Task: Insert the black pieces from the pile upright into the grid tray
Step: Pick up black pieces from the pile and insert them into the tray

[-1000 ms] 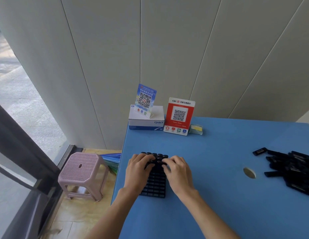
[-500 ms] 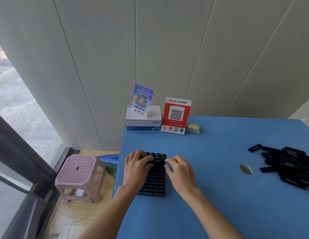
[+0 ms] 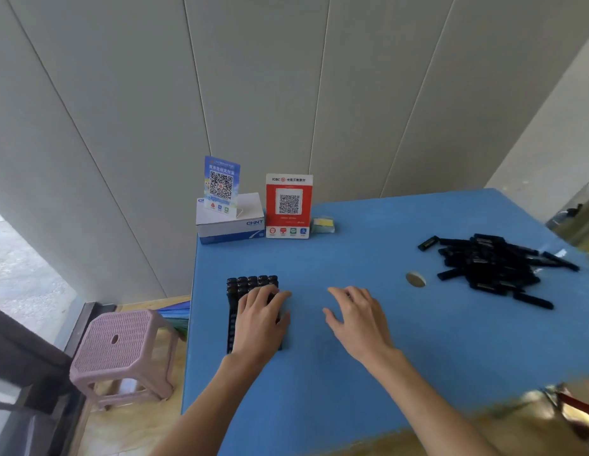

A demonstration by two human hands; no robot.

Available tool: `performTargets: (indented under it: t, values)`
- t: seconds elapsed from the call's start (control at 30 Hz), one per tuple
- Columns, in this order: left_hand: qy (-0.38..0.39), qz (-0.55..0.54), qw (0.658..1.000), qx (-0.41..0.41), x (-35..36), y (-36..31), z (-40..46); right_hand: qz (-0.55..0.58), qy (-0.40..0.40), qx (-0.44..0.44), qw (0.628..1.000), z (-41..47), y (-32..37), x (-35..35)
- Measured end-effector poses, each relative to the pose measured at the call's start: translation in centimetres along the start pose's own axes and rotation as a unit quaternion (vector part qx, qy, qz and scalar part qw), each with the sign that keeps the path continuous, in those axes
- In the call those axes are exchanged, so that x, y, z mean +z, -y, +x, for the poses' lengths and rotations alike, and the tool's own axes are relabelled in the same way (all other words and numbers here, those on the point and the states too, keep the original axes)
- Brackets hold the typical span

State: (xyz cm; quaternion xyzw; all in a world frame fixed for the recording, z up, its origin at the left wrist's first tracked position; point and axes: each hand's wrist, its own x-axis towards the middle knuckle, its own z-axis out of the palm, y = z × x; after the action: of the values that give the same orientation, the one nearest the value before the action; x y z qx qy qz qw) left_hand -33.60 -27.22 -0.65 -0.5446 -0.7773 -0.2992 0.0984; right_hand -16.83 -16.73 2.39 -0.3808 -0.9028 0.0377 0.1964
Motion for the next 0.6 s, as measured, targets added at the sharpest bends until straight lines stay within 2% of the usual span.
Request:
performTargets:
  t: [0.23, 0.6]
  values:
    - [0.016, -0.009, 0.999, 0.03, 2.2, -8.2, -0.8, 0.006, 0.025, 0.037, 0.999, -3.6, -8.8, -4.3]
    - [0.091, -0.037, 0.995, 0.033, 11.6, -27.0, -4.3, -0.003, 0.025, 0.11, 0.994, -14.0, -29.0, -12.8]
